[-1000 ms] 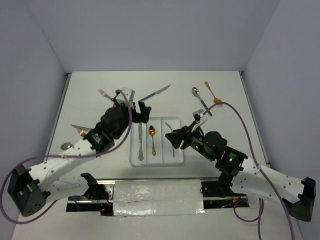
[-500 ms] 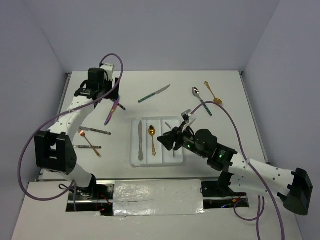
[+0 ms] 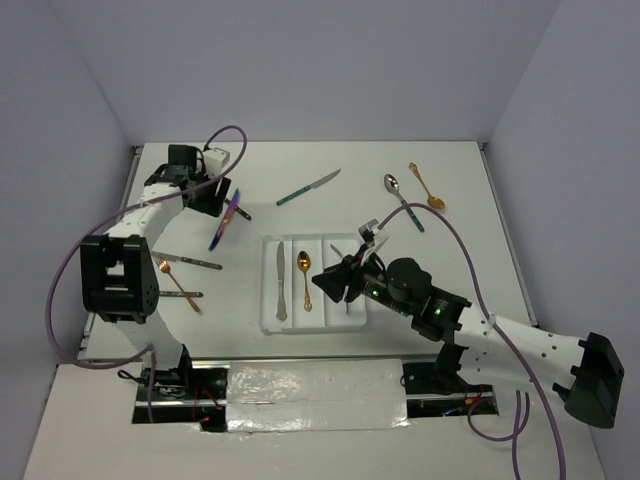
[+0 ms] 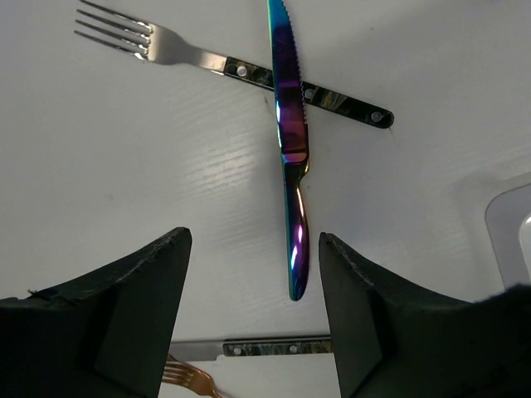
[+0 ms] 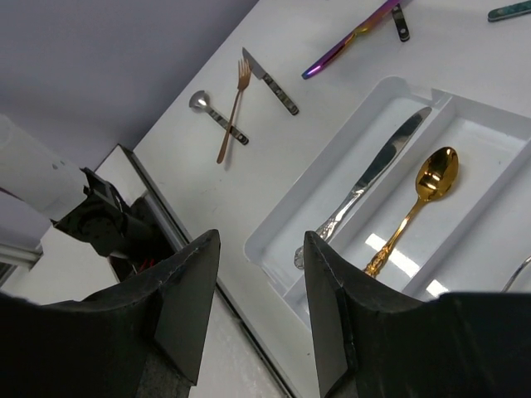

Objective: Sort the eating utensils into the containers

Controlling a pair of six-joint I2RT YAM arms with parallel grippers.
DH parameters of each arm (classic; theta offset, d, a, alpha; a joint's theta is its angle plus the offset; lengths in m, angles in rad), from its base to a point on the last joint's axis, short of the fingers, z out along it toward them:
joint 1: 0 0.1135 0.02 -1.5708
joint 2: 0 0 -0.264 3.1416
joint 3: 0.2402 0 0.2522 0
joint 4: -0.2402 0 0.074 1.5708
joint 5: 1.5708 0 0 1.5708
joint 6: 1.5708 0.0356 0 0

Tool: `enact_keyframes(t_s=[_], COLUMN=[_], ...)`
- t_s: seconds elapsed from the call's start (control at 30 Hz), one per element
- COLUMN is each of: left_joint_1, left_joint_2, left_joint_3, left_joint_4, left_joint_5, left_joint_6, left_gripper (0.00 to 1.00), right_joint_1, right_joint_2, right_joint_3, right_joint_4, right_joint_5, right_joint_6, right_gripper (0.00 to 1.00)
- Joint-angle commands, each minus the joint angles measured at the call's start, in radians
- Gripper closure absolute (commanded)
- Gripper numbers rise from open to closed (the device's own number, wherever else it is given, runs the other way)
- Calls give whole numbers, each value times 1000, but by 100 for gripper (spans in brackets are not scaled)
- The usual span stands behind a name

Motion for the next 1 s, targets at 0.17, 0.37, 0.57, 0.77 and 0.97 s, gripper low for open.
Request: enact_keyframes(t_s=[0.17,0.37,0.57,0.77,0.97], left_joint_1=[-5,-5,-14,-25,-39], left_joint_2=[124,162,204,225,253], left_joint_3=[23,20,56,70,87], left_joint_4=[25,47,20,18,9], left_joint_5=[91,82,44,21,-27], left_joint_6=[62,55,56,50,46], left_gripper=[27,27,28,28,29], right_joint_1=[5,5,5,5,5], right_joint_2=[37,68,69,65,63], right_joint_3=[16,27,39,38,35], right_joint_4=[40,34,17,14,17], right_joint_5=[-32,-35,-44,-34,-40], right_joint_6=[-2,-2,-2,-3,1], right_gripper=[48,48,48,48,48])
